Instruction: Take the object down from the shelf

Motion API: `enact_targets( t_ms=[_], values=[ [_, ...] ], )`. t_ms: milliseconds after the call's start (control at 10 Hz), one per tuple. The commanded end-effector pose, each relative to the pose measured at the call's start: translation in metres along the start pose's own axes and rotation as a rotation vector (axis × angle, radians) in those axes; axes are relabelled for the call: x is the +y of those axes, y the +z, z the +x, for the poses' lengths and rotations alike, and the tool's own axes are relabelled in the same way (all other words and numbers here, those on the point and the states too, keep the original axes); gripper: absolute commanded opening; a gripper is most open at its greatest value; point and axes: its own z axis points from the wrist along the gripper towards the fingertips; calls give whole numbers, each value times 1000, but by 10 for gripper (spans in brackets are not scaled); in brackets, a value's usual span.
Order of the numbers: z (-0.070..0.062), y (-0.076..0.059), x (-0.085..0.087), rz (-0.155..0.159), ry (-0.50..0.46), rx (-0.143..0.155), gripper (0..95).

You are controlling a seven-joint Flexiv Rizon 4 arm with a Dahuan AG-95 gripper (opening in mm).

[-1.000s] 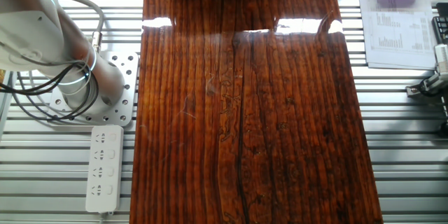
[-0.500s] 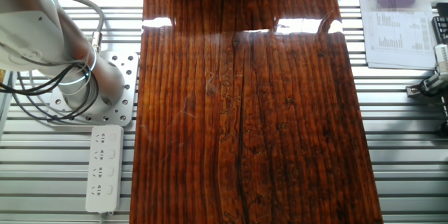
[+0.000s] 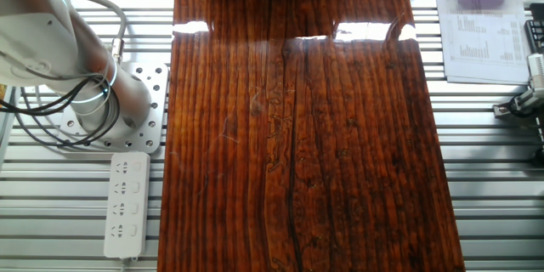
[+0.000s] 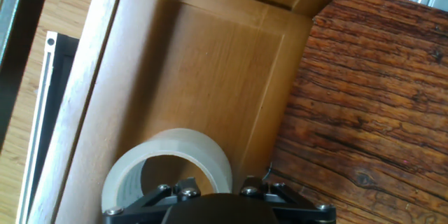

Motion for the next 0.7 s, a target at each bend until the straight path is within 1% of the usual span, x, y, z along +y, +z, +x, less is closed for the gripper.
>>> enact_targets(
  t_ms=[100,500,600,700],
  values=[
    [-1,1,0,0,0,-1,190],
    [-1,2,0,0,3,-7,190],
    [-1,2,0,0,7,-7,0],
    [-1,2,0,0,13,-8,0]
  ],
)
